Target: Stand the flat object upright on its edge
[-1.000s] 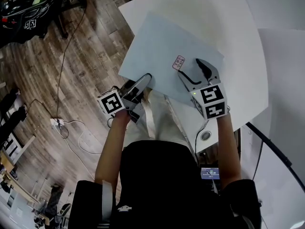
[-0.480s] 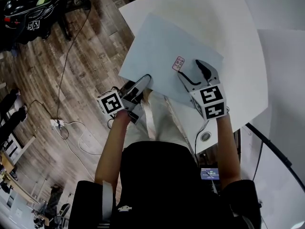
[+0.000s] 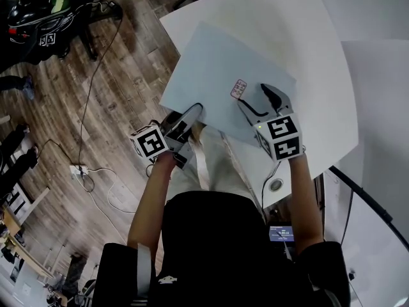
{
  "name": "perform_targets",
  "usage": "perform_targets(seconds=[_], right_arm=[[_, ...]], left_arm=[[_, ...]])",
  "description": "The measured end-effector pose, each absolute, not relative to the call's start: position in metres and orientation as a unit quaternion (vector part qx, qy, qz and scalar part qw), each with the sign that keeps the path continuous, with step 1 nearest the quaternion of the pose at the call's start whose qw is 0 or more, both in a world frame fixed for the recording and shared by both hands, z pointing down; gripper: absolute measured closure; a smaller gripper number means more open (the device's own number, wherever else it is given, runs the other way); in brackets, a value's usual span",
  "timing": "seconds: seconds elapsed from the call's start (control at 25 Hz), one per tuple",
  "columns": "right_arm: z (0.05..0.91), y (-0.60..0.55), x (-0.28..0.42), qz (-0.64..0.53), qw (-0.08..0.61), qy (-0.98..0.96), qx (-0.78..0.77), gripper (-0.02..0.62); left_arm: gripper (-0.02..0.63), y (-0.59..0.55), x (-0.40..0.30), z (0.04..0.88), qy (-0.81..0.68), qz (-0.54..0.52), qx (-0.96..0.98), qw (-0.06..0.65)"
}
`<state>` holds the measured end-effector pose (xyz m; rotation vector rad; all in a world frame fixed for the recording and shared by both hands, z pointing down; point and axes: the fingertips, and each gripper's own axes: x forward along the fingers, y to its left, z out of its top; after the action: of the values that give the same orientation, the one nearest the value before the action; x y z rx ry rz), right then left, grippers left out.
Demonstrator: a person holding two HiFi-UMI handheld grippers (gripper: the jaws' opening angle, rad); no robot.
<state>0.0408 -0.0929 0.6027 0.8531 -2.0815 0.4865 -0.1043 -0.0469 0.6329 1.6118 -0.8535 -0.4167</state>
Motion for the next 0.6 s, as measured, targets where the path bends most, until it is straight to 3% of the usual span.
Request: perform_targets(seconds=[0.6], right_arm=[[0.575,-0.095,0.038,0.235,0.391,-0.818,0.351,0.281]], left_arm=[[0.282,-0.065,-0.112,0.576,-0.384,-0.126,0.759,0.51]])
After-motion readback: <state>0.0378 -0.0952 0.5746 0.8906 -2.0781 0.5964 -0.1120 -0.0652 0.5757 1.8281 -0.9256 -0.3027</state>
